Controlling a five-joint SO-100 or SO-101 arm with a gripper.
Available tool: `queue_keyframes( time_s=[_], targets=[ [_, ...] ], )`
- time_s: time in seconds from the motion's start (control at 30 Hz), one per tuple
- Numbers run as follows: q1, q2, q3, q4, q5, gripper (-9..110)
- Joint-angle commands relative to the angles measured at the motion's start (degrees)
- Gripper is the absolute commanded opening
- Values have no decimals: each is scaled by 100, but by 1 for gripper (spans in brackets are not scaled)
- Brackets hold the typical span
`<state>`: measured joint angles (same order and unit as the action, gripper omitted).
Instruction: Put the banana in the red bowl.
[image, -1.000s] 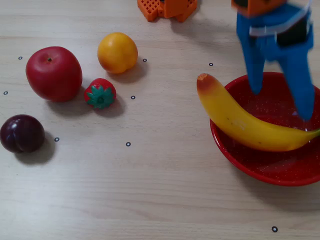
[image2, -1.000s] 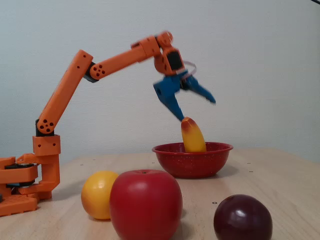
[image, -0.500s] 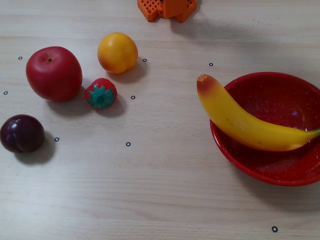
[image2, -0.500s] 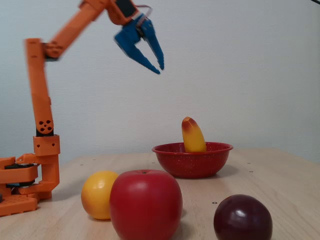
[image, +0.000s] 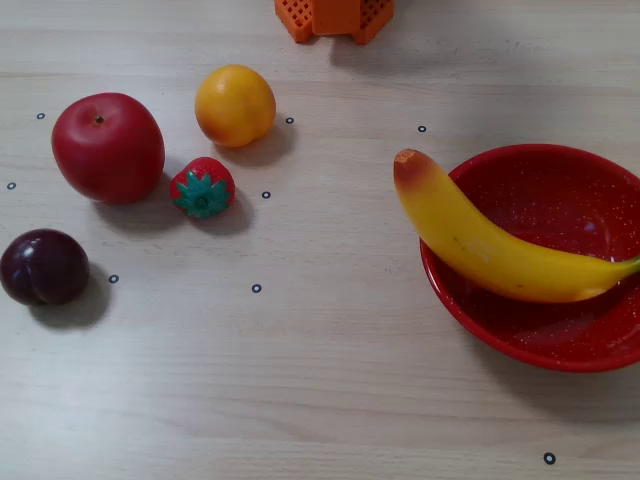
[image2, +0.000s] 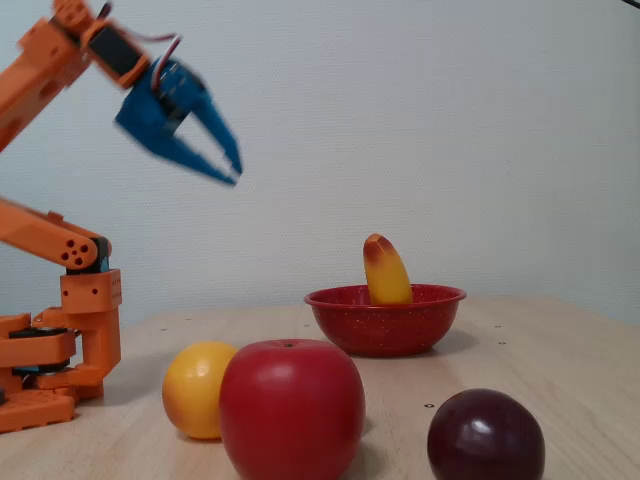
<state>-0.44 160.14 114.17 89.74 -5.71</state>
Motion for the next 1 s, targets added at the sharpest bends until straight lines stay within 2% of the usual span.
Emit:
queue_keyframes(
  time_s=[0.0, 0.27, 0.37, 0.57, 0.63, 0.77, 0.9, 0.97],
  targets=[
    [-272, 642, 413, -211, -53, 0],
    [-316, 2830, 2320, -220, -220, 0],
    [-158, 2944, 2936, -1160, -360, 0],
    [-79, 2953, 4711, -3762, -431, 0],
    [-70, 2953, 5273, -4210, -466, 0],
    [-53, 2953, 6144, -4614, -554, 0],
    [26, 2962, 6161, -3762, -993, 0],
    [26, 2962, 6161, -3762, -1028, 0]
  ],
)
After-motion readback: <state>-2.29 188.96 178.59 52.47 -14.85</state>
